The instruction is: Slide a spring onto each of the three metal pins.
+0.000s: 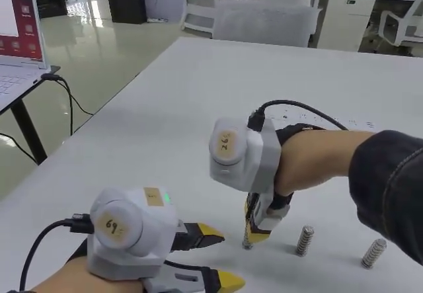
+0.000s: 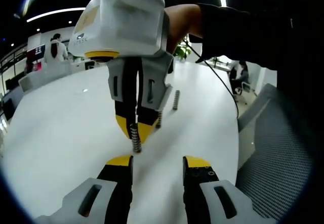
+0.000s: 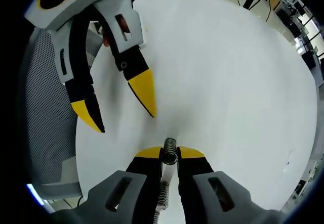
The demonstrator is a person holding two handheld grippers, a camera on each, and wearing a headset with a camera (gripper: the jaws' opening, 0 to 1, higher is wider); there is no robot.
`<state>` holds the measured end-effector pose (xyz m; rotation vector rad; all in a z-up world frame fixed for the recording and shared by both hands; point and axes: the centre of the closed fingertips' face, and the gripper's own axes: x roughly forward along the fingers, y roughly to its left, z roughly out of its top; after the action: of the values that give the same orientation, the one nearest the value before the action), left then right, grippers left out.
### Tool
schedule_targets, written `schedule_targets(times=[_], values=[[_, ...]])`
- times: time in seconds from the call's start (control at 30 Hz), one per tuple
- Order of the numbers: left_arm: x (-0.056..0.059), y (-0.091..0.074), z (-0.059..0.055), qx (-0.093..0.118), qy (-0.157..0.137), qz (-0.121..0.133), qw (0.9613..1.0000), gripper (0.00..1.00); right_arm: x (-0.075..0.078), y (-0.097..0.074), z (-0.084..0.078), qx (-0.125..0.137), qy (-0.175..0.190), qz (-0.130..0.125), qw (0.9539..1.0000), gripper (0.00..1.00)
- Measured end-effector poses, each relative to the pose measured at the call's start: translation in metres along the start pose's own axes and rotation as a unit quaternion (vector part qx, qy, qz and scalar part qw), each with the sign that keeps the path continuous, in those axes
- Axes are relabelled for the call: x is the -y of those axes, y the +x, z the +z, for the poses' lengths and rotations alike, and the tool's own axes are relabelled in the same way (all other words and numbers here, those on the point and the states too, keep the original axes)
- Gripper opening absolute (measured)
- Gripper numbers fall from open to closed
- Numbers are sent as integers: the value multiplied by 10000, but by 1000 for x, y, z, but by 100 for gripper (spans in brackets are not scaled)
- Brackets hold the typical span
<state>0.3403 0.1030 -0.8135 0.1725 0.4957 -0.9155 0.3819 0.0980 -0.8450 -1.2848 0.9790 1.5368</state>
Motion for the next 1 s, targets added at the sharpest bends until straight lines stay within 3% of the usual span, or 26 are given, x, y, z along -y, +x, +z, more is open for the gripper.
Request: schedule_targets(times=[0.23, 0.63, 1.0], values=[[1, 0, -1, -20, 13, -16, 10000, 33, -5, 4, -3, -74, 45, 55, 9999, 9], [3, 0, -1, -36, 16, -29, 10000, 33, -9, 4, 1, 45, 85, 87, 9999, 12], [5, 1, -3, -93, 33, -67, 9999, 33, -5, -5, -3, 210, 169, -88, 9996, 19]])
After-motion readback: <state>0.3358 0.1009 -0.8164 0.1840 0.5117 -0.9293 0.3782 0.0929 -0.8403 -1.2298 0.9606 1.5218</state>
